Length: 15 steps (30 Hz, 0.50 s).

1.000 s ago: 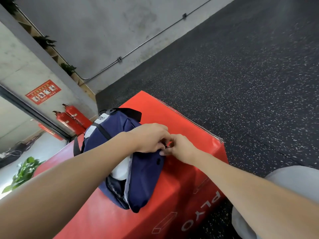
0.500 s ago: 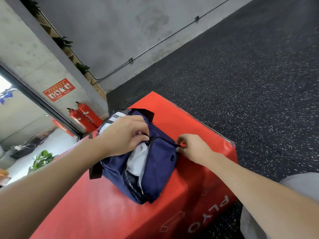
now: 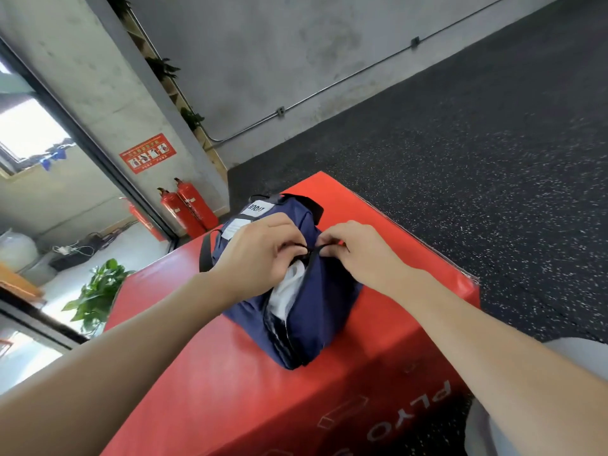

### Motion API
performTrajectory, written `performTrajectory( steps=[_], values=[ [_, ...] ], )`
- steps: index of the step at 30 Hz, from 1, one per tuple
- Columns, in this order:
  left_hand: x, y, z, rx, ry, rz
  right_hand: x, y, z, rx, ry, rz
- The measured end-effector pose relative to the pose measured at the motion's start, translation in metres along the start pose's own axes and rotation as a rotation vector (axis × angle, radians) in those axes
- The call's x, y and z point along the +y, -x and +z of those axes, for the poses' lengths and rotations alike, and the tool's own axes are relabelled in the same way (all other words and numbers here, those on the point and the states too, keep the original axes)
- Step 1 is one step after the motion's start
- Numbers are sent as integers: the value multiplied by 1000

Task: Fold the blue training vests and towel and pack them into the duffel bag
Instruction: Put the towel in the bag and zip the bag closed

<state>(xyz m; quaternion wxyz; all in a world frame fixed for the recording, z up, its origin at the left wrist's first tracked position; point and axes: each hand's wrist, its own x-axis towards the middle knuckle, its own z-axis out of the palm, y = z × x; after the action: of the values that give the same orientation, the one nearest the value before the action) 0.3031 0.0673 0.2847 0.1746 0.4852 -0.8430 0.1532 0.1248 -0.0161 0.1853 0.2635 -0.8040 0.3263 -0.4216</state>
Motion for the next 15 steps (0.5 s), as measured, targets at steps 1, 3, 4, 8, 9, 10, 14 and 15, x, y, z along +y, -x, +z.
performTrajectory(
  steps=[1,3,4,8,9,10,14,15],
  values=[
    [1,2,-3,6,1,6,0,-1,-2,13,-16,23],
    [2,9,-10,12,6,15,4,-3,-6,39,-43,91],
    [2,14,-13,13,14,17,8,-3,-8,54,-43,122],
    [5,49,-17,1,74,-17,25,-7,-19,125,-12,196],
    [7,58,-15,2,100,-39,25,-7,-21,129,-15,210],
    [8,65,-12,8,127,-69,24,-6,-22,131,-3,200],
    [11,75,-2,118,163,-215,-11,1,-19,91,57,-227],
    [11,76,-1,143,169,-242,-21,5,-16,23,52,-332]
  ],
)
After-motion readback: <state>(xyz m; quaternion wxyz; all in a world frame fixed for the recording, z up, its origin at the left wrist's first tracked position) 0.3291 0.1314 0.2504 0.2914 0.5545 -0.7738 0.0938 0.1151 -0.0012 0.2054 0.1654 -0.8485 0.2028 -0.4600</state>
